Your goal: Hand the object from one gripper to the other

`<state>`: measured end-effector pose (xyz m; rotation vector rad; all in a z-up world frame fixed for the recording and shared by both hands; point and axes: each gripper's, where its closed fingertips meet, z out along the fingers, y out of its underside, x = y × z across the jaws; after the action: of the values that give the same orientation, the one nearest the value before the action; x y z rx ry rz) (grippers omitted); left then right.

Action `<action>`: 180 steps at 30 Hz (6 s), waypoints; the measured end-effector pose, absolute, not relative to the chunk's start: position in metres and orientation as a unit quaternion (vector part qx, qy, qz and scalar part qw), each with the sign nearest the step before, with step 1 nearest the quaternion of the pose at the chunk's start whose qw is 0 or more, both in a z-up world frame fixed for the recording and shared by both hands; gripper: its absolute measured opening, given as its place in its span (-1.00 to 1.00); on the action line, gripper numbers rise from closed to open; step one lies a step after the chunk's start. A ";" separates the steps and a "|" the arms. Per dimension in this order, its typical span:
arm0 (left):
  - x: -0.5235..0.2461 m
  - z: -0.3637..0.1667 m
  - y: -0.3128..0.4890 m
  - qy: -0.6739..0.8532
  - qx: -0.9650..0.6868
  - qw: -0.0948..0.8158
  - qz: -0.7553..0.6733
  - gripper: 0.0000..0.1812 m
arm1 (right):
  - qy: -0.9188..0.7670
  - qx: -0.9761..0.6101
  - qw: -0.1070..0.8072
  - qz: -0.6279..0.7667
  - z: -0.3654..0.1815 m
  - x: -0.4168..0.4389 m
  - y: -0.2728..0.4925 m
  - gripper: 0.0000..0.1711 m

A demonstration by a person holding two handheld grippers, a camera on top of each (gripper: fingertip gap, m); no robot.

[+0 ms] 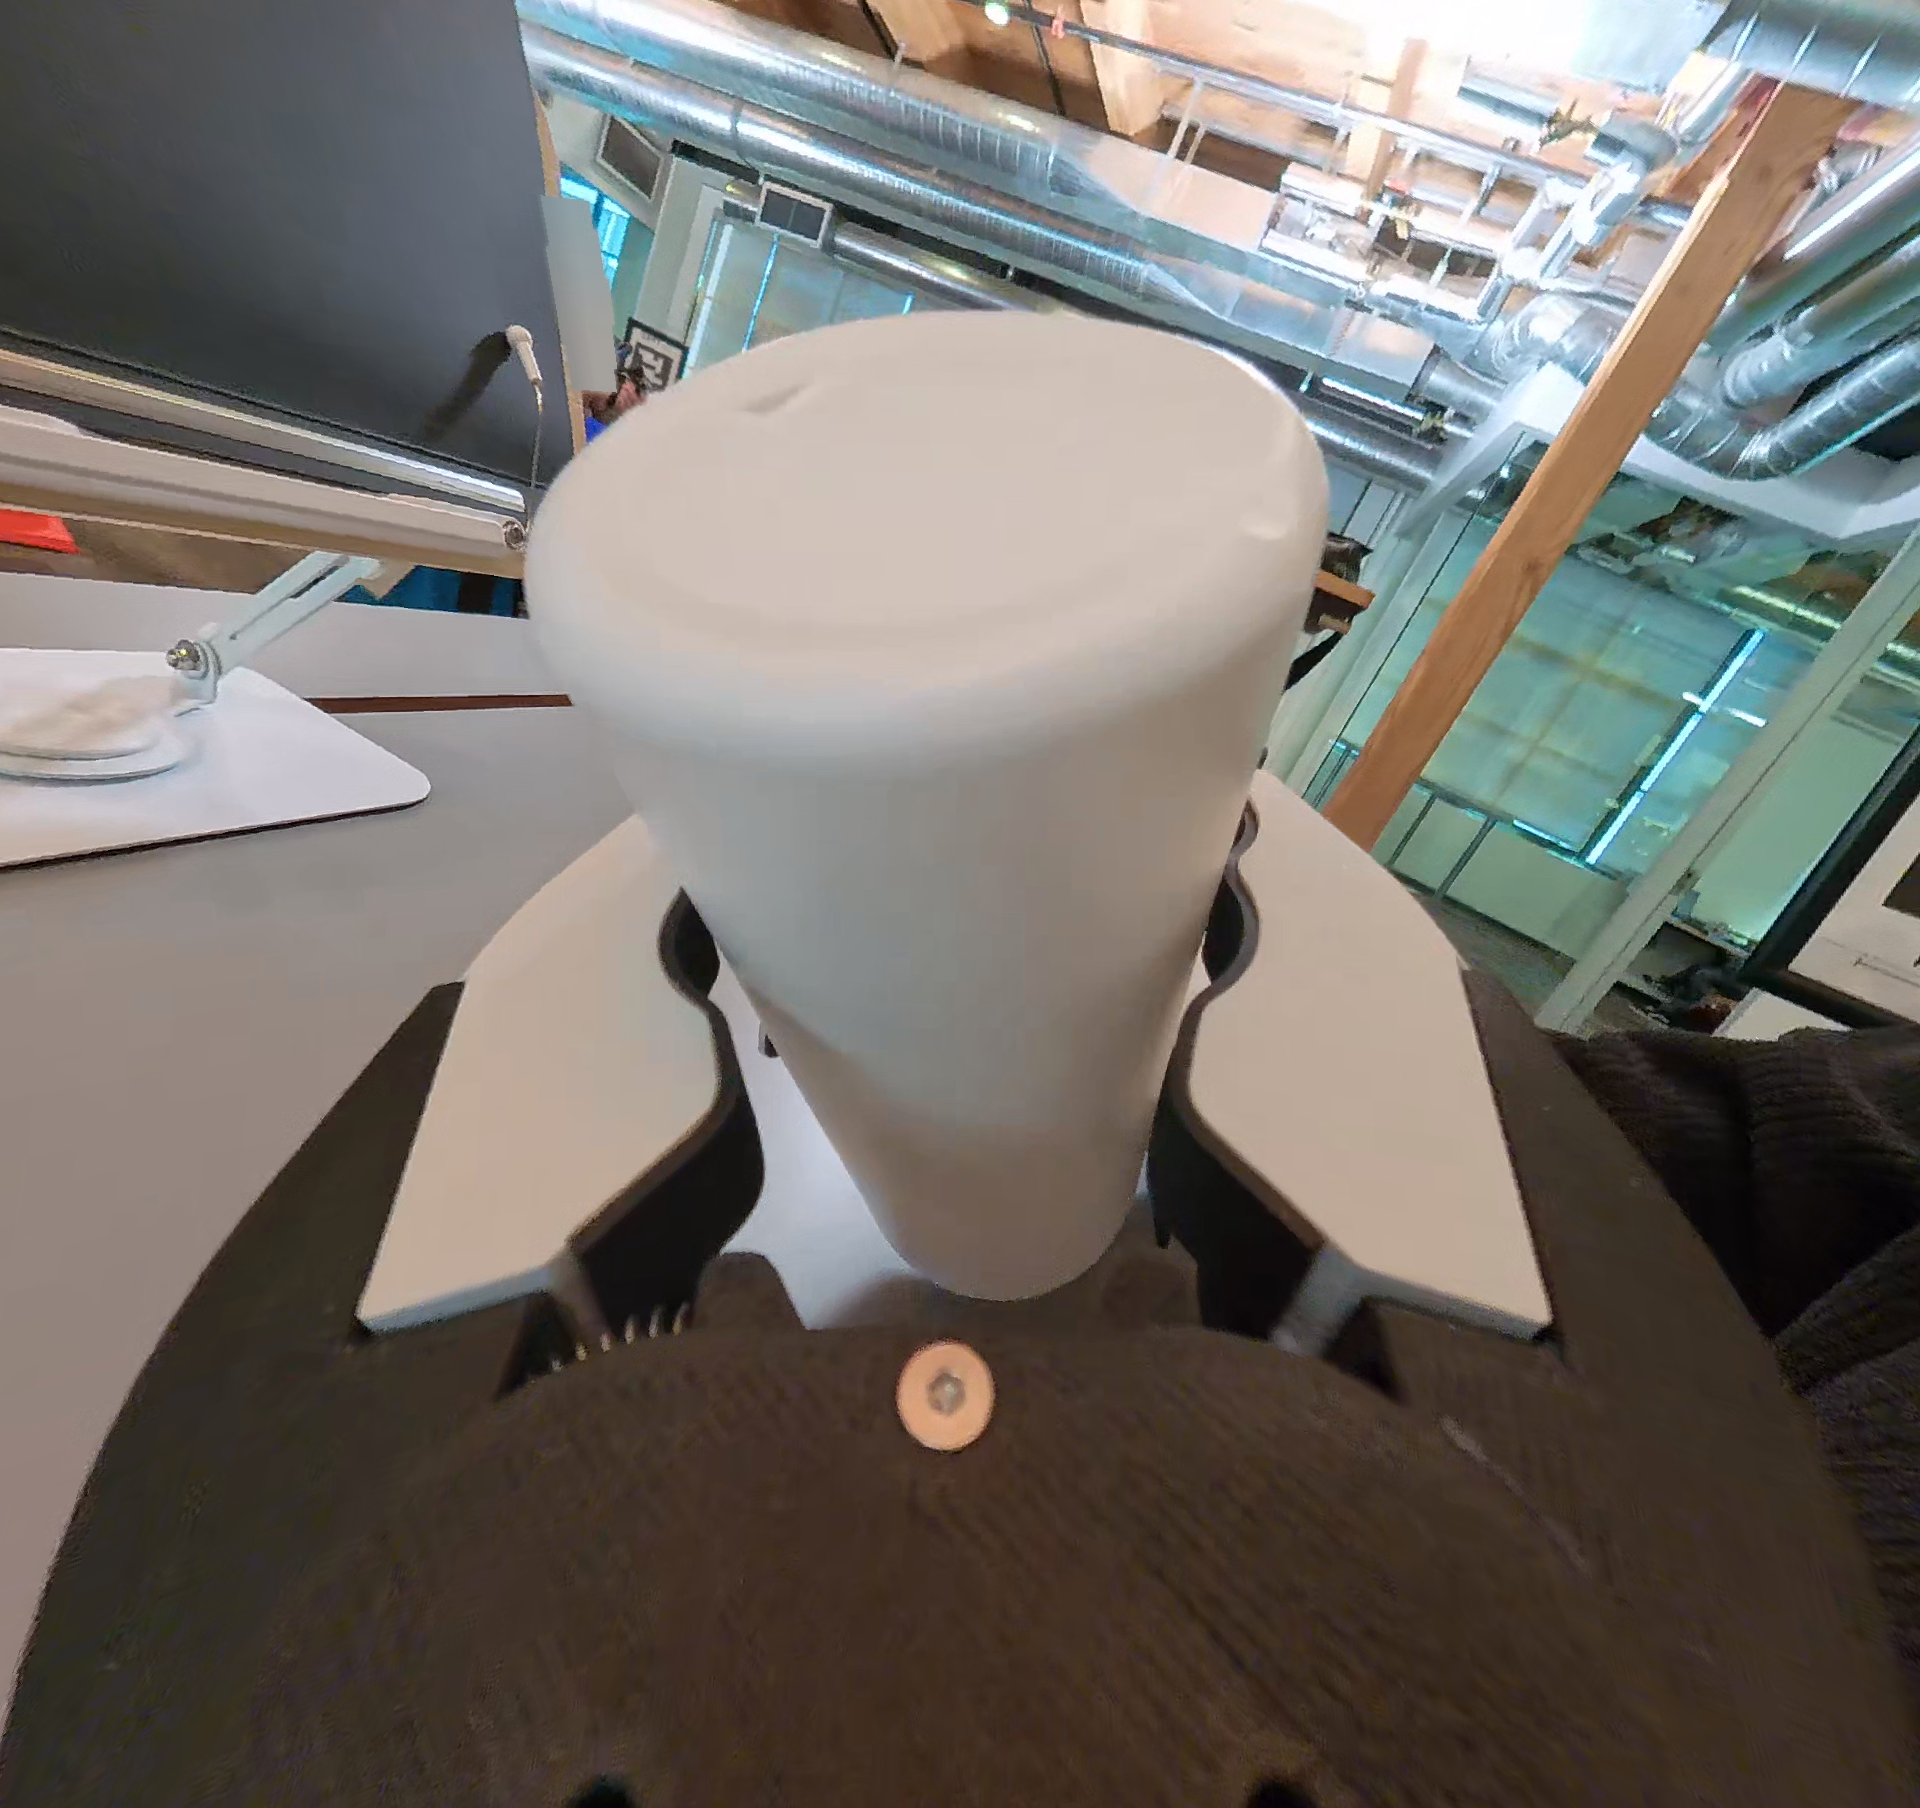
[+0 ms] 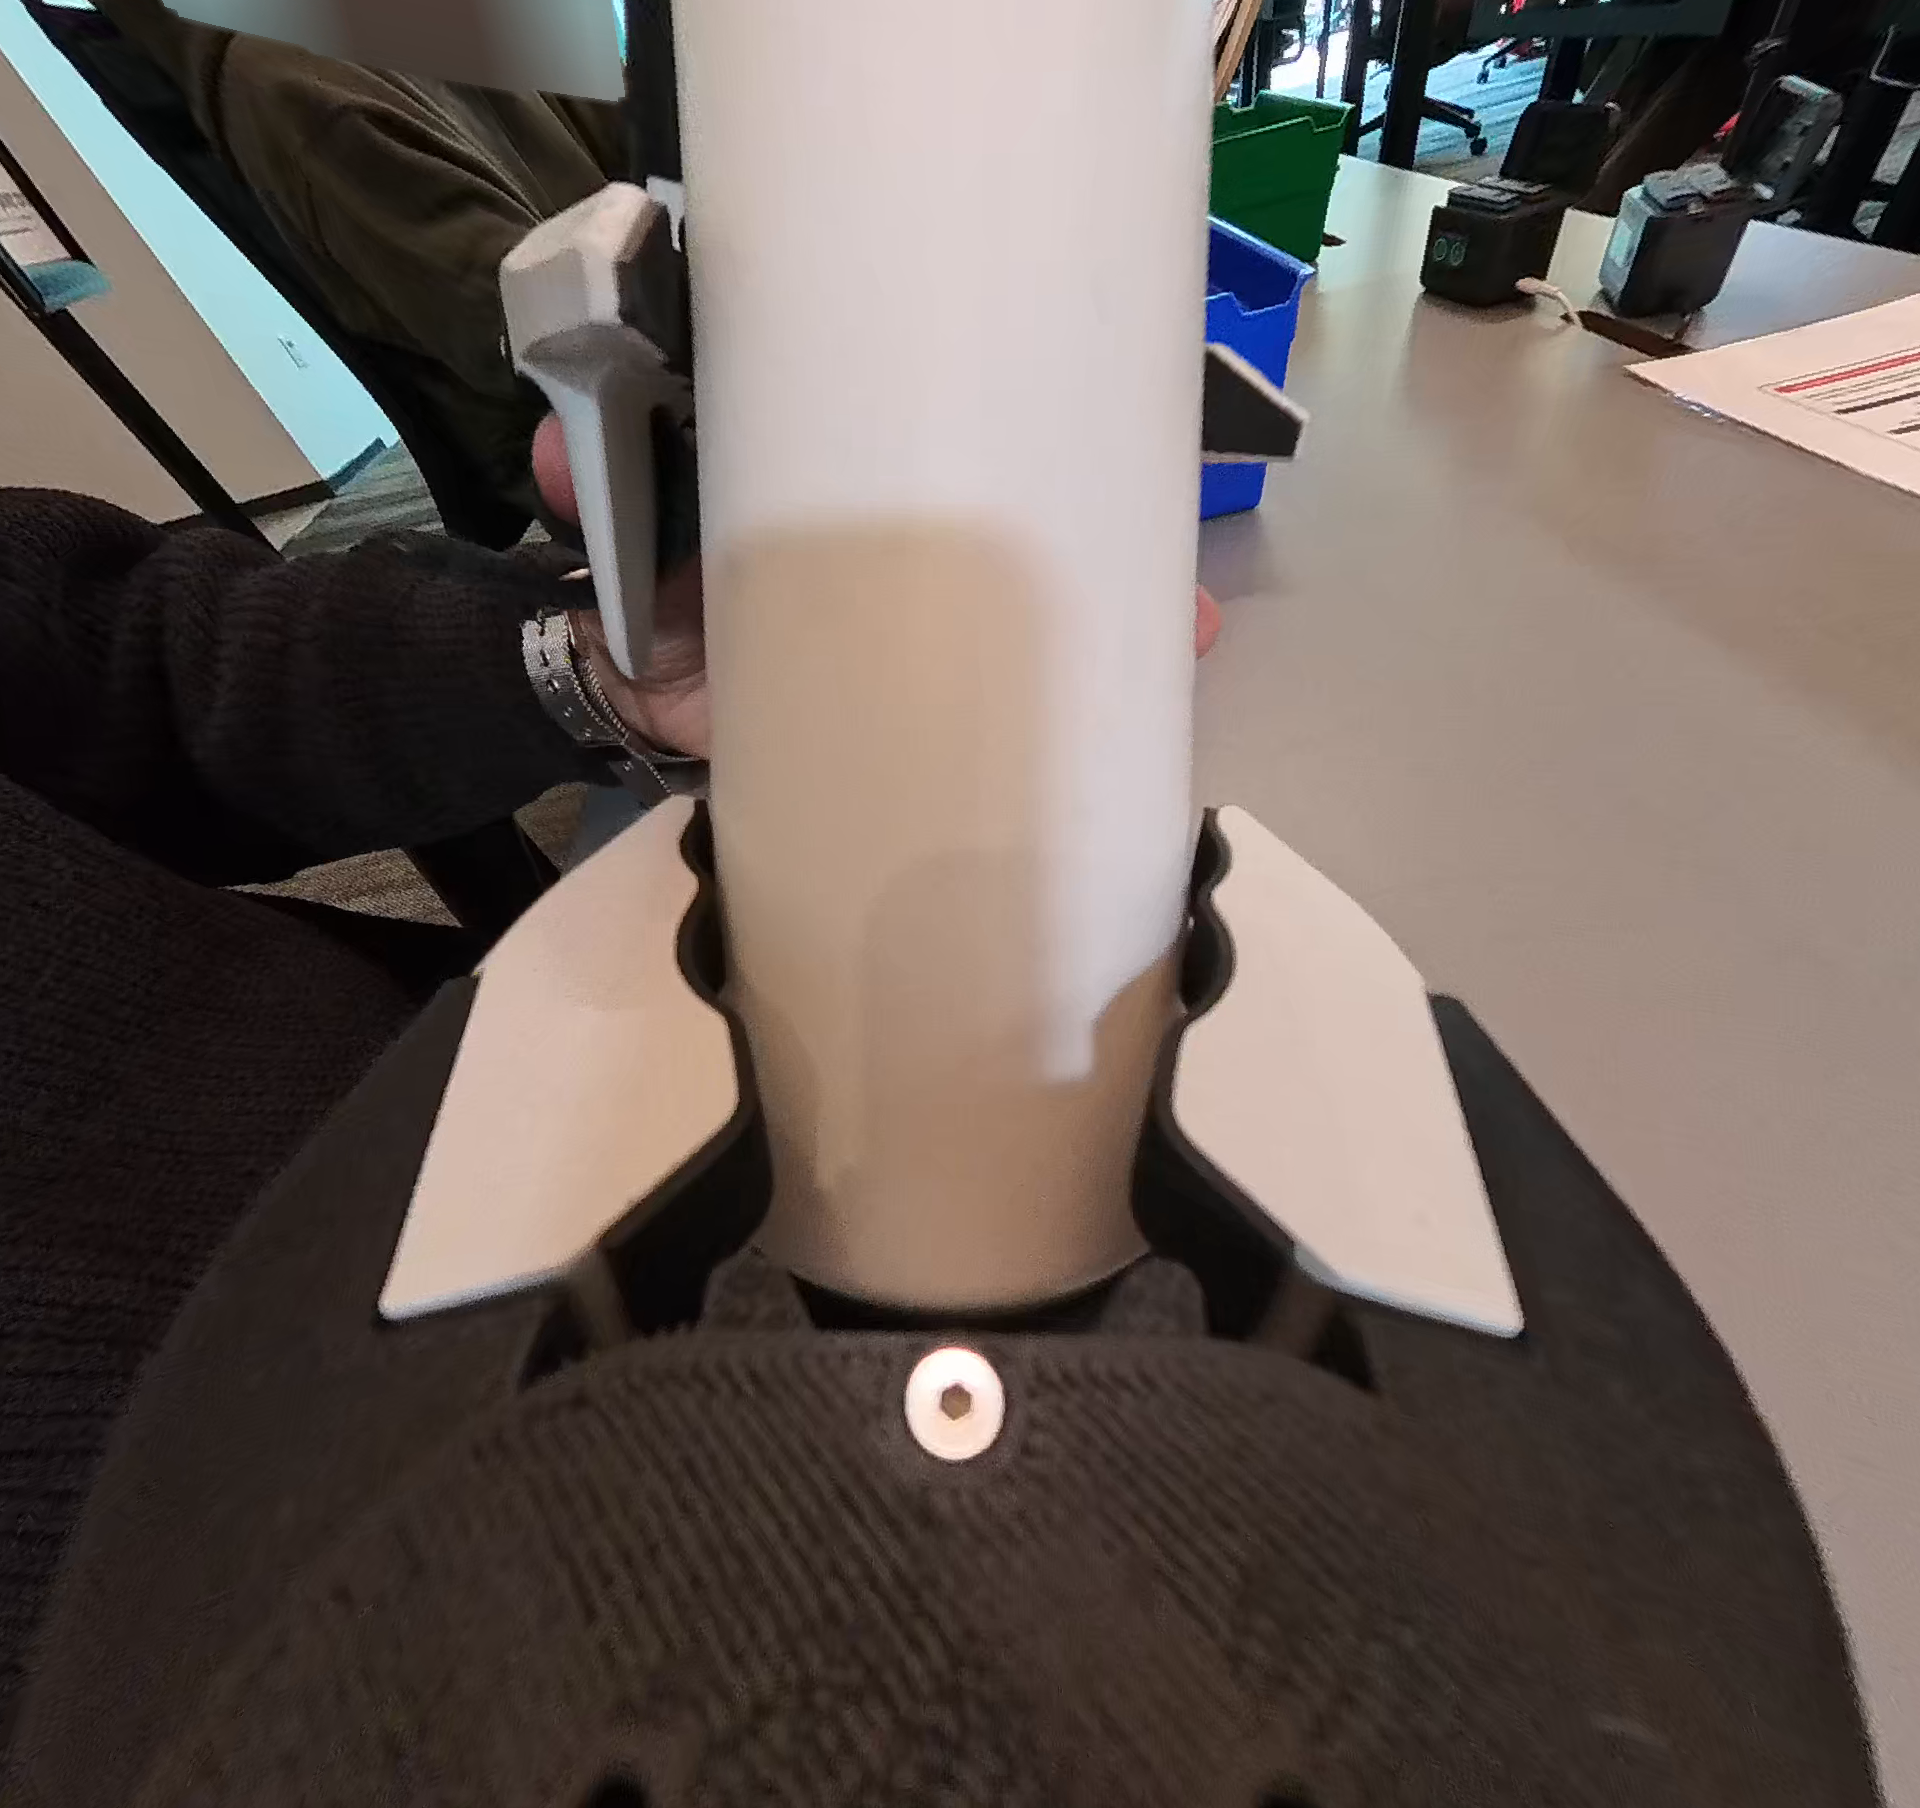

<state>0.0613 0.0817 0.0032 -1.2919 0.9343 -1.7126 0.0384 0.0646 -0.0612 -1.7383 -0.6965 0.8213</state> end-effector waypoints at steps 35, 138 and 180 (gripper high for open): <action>0.006 0.032 0.160 0.213 -0.517 0.558 -0.614 0.00 | -0.114 -0.712 0.591 0.362 -0.043 0.056 0.090 0.08; 0.091 -0.026 0.012 0.461 -0.483 0.410 -0.621 -0.03 | -0.130 -0.695 0.614 0.351 0.043 0.088 0.059 0.15; 0.101 -0.049 0.015 0.478 -0.508 0.404 -0.592 -0.16 | 0.156 -0.962 0.198 -0.106 -0.137 0.498 -0.051 -0.04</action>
<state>0.1012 0.0150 -0.0489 -1.2814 1.2058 -1.4953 0.4985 -0.0506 -0.1369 -2.6918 0.4376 -0.2969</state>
